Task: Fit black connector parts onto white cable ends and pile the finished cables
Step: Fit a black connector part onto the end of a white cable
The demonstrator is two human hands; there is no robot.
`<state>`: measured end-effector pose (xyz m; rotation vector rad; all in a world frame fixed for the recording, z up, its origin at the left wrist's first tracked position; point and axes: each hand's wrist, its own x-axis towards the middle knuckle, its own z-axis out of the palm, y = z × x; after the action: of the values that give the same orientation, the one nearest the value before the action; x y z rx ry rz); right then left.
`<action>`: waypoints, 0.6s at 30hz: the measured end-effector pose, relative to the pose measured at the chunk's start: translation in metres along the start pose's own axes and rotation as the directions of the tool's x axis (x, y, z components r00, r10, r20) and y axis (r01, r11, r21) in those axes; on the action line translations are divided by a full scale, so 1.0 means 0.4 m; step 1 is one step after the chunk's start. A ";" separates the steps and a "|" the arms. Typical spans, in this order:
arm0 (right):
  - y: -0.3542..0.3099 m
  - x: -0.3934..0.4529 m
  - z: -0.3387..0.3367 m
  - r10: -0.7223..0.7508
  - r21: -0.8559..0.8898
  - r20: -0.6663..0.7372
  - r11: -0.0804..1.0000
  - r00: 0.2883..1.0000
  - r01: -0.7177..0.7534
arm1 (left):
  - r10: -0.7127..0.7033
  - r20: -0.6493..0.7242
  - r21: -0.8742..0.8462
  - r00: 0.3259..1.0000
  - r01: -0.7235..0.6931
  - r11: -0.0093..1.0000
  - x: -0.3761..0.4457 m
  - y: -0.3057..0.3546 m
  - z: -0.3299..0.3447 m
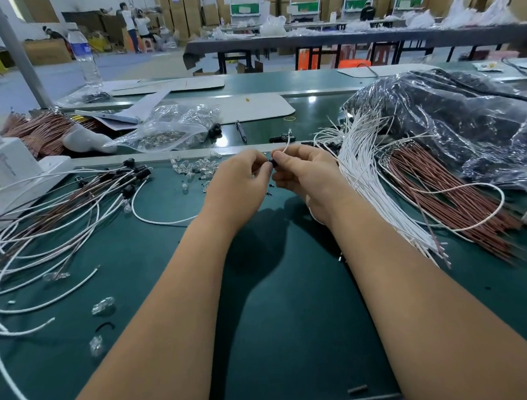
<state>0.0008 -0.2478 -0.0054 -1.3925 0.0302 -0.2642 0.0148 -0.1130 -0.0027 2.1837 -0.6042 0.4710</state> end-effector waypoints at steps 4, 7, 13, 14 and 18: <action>-0.005 -0.004 0.001 -0.001 0.007 0.024 1.000 1.000 0.001 | -0.059 -0.002 -0.118 0.998 0.058 0.991 0.005 -0.005 -0.011; -0.008 0.003 -0.007 0.006 0.100 -0.046 0.995 0.999 -0.001 | -0.087 0.034 -0.156 0.996 0.092 0.984 0.009 -0.015 -0.024; -0.014 0.007 -0.024 0.057 0.151 -0.082 0.988 0.995 -0.044 | -0.047 0.073 -0.057 0.996 0.051 0.997 0.007 -0.031 -0.032; -0.014 0.007 -0.024 0.047 0.132 -0.085 0.991 0.995 -0.036 | -0.039 0.080 -0.014 0.996 0.040 0.999 0.007 -0.033 -0.030; -0.015 0.005 -0.028 -0.006 0.079 -0.128 0.997 0.992 0.017 | -0.017 0.082 0.083 0.996 0.010 0.996 0.006 -0.040 -0.028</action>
<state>-0.0001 -0.2598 -0.0013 -1.2946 0.1160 -0.3603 0.0244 -0.0959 -0.0043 2.2937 -0.6245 0.4068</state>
